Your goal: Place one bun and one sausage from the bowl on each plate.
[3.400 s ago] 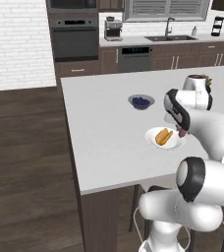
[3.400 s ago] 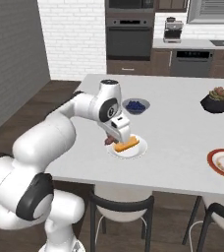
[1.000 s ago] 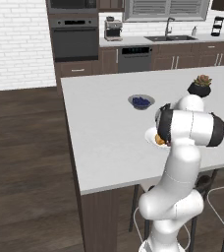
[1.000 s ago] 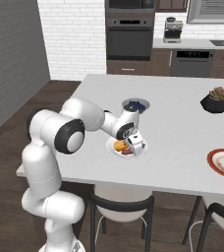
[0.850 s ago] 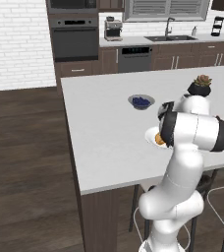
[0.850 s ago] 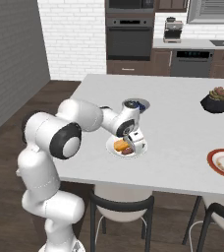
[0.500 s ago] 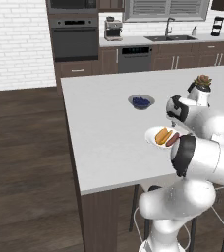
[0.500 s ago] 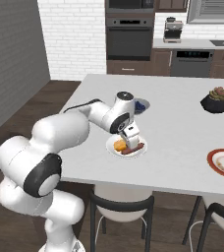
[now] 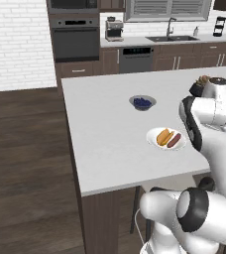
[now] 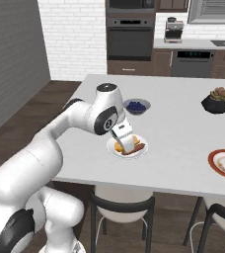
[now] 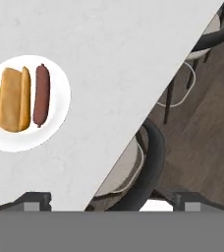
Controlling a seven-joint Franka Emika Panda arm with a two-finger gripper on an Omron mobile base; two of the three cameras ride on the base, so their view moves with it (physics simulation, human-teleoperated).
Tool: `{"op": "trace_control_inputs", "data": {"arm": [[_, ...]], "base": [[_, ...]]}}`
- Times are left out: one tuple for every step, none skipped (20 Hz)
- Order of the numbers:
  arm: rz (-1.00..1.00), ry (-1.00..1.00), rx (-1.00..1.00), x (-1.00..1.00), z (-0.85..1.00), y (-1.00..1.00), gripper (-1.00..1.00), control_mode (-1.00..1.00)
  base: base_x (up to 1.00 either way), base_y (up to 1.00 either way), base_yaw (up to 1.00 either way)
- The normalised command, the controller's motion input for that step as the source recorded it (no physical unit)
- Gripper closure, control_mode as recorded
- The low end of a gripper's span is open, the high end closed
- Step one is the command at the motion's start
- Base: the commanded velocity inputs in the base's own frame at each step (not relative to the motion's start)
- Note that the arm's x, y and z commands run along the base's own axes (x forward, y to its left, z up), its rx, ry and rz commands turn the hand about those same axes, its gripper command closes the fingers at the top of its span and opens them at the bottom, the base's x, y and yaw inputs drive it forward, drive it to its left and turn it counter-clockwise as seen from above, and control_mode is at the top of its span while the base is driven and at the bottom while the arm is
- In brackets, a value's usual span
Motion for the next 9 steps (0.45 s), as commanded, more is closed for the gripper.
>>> {"op": "trace_control_inputs", "data": {"arm": [[-0.11,0.15,-0.07,-1.00,0.26,-0.61,-1.00,-1.00],[-0.10,0.14,-0.03,-1.00,0.14,-0.67,-1.00,-1.00],[-0.09,0.21,-0.01,-0.91,0.14,-0.68,-1.00,-1.00],[-0.07,0.24,-0.01,-0.93,0.01,-0.61,-1.00,-1.00],[-0.06,0.29,0.00,-0.76,0.06,-0.64,-1.00,-1.00],[-0.05,0.33,-0.01,-0.74,0.00,-0.49,-1.00,-1.00],[-0.05,0.30,0.00,-0.76,0.00,-0.66,-1.00,-1.00],[-0.05,0.26,0.00,-0.84,0.00,-0.64,-1.00,-1.00],[-0.06,0.24,0.00,-0.88,0.00,-0.67,-1.00,-1.00]], "base": [[0.00,0.00,0.00],[0.00,0.00,0.00],[0.00,0.00,0.00],[0.00,0.00,0.00],[0.00,0.00,0.00],[0.00,0.00,0.00],[0.00,0.00,0.00],[0.00,0.00,0.00],[0.00,0.00,0.00]]}}
